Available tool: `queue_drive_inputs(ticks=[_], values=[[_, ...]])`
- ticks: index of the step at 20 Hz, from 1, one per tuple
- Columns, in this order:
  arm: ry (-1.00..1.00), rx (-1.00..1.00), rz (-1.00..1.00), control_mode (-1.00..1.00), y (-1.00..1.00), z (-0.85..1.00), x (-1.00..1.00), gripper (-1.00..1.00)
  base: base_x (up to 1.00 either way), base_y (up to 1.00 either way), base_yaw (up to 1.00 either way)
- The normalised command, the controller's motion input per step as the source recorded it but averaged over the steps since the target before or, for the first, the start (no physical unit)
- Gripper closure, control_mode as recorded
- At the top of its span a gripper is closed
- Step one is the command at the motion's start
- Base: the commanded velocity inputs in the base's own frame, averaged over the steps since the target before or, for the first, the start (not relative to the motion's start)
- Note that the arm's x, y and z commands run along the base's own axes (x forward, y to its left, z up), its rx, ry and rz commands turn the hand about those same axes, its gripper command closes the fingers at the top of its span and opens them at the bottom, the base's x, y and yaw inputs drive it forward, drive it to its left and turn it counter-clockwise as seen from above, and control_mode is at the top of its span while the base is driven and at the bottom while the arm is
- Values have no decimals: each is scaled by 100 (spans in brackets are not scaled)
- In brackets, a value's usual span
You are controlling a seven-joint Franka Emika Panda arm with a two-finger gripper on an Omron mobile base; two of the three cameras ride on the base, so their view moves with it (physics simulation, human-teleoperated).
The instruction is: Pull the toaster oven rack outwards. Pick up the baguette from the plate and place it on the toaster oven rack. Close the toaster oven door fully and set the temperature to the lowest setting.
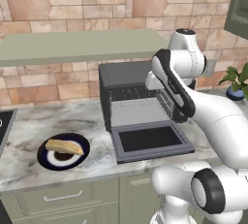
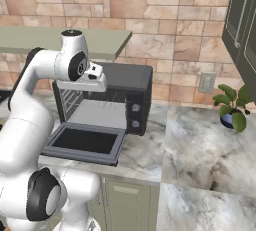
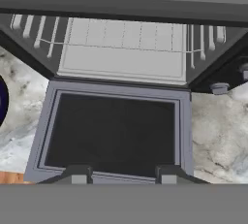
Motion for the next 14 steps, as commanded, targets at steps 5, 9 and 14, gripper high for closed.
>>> queue_drive_inputs(ticks=[5, 9, 14], values=[[1, 0, 0, -100, 0, -13, -13, -100, 0, 0, 0], [-2, 0, 0, -100, 12, -49, -63, -100, 0, 0, 0], [-17, 6, 0, -100, 5, -44, -51, -100, 0, 0, 0]])
